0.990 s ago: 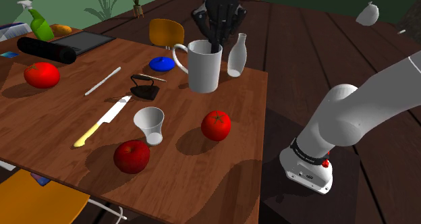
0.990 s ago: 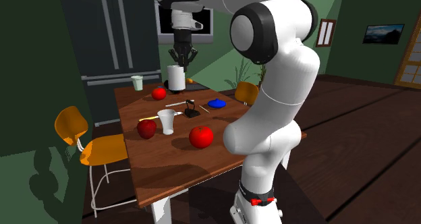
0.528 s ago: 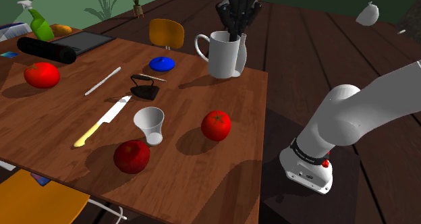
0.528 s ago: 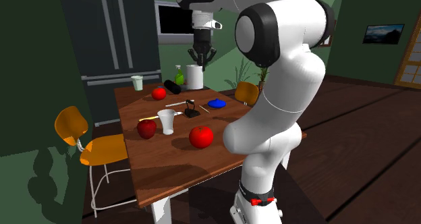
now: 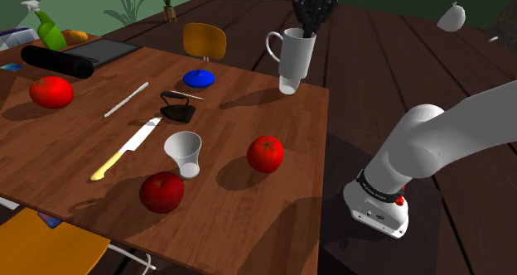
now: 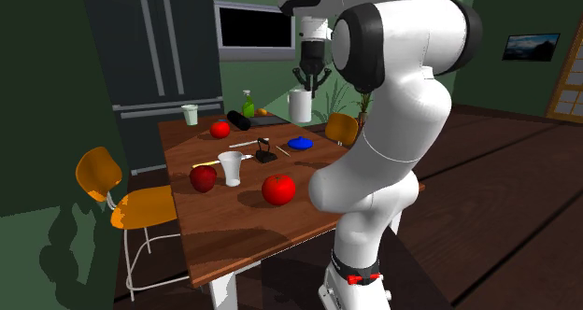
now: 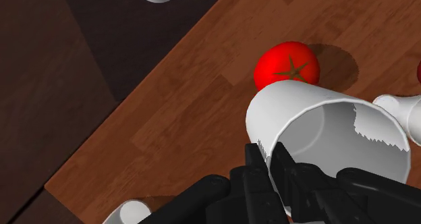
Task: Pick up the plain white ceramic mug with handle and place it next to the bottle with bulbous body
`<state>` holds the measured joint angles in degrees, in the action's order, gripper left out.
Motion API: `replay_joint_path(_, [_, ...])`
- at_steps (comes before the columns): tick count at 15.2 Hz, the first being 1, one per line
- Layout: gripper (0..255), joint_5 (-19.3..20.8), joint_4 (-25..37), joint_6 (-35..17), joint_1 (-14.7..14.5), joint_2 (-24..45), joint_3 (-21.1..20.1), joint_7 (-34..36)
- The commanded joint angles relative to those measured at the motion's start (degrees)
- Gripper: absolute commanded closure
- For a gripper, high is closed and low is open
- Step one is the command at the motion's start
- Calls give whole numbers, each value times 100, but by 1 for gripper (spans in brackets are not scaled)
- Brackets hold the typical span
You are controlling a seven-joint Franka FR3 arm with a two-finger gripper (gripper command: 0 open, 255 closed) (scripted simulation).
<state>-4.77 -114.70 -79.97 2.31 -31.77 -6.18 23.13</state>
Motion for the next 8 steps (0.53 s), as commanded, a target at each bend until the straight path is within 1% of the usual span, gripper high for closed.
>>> replay_joint_path(1, [255,141,-22,37,80,-41,242,-313])
replay_joint_path(8, [255,608,103,21,354,117,1022,-1312])
